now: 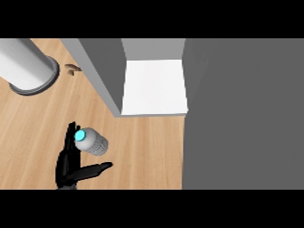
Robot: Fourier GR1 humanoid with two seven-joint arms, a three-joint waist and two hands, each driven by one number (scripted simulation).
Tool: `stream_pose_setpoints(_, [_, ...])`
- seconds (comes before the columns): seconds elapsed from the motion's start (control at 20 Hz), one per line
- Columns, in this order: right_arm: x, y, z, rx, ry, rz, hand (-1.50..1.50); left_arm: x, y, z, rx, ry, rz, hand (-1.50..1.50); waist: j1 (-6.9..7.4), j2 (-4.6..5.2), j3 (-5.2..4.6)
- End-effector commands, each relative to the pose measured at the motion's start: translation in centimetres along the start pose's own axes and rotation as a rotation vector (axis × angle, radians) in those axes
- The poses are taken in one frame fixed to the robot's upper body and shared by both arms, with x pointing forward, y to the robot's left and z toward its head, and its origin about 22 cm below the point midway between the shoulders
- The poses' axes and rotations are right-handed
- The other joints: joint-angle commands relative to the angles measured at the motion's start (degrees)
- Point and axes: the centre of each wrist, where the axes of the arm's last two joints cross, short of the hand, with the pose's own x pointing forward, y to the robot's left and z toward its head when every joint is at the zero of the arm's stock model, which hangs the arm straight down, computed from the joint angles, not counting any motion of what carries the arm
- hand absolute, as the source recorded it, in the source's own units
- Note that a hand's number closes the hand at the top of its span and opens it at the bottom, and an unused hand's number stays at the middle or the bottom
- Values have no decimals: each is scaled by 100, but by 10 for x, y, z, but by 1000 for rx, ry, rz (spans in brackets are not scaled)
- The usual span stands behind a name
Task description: Pick up the bottled water, place it into the cabinet and close the cabinet
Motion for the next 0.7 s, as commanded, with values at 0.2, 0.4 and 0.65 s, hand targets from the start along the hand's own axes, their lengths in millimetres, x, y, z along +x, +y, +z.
stream_pose_setpoints(0.2, [27,7,5,-3,-59,-11,-150,-22,-11,-3,31,-27,106,150,7,-6,3])
stream_pose_setpoints(0.4, [10,-5,7,-6,-43,-10,-150,-29,-11,-1,58,-39,154,150,-22,8,1])
stream_pose_setpoints(0.65, [28,8,6,13,-40,-24,-150,-21,-13,-19,49,-59,205,150,-34,9,-3])
